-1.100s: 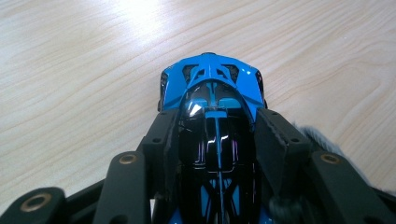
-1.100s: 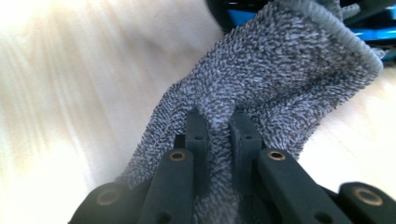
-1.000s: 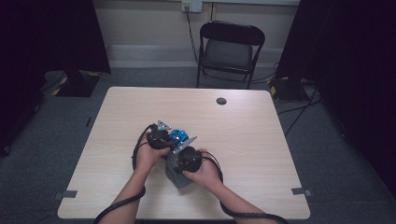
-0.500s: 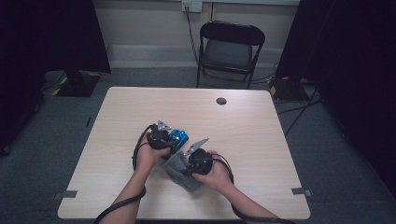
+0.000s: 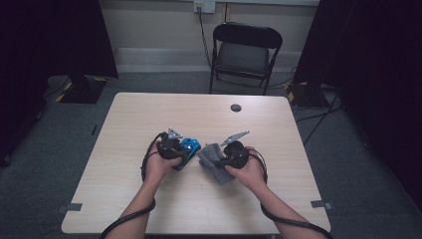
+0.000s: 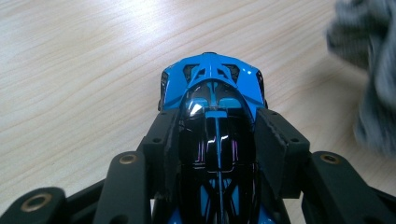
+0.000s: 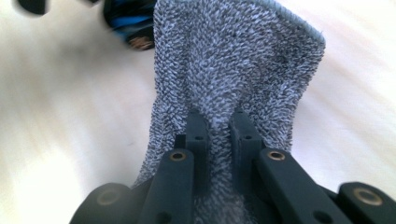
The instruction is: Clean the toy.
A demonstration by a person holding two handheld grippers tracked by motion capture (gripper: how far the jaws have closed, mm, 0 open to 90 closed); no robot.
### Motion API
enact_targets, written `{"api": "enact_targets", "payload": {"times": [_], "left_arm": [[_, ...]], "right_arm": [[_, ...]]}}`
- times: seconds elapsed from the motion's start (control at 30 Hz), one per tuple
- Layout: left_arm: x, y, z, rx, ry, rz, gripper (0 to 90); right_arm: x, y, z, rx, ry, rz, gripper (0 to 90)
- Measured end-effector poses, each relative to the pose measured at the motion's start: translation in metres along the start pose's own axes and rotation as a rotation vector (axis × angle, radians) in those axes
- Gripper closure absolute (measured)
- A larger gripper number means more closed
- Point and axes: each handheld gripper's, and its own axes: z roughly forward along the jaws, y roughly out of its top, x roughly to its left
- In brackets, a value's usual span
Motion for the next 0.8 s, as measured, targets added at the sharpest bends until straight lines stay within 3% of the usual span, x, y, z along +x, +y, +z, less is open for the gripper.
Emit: {"api": "enact_targets", "payload": {"times": [0.33, 0.6, 0.8], "left_arm": [[0.0, 0.0, 0.0, 0.0, 0.0, 0.002, 51.4], [-0.001, 0.0, 0.0, -0.001, 0.004, 0.007, 51.4], [-0.001, -0.001, 0.0, -0.001, 0.004, 0.006, 51.4]], "right_arm": [[-0.03, 0.008, -0.001, -0.019, -0.113, 0.063, 80.5], [-0.046, 0.014, 0.004, -0.036, -0.156, 0.133, 80.5], [-0.049, 0.02, 0.014, -0.04, -0.169, 0.162, 80.4]]}}
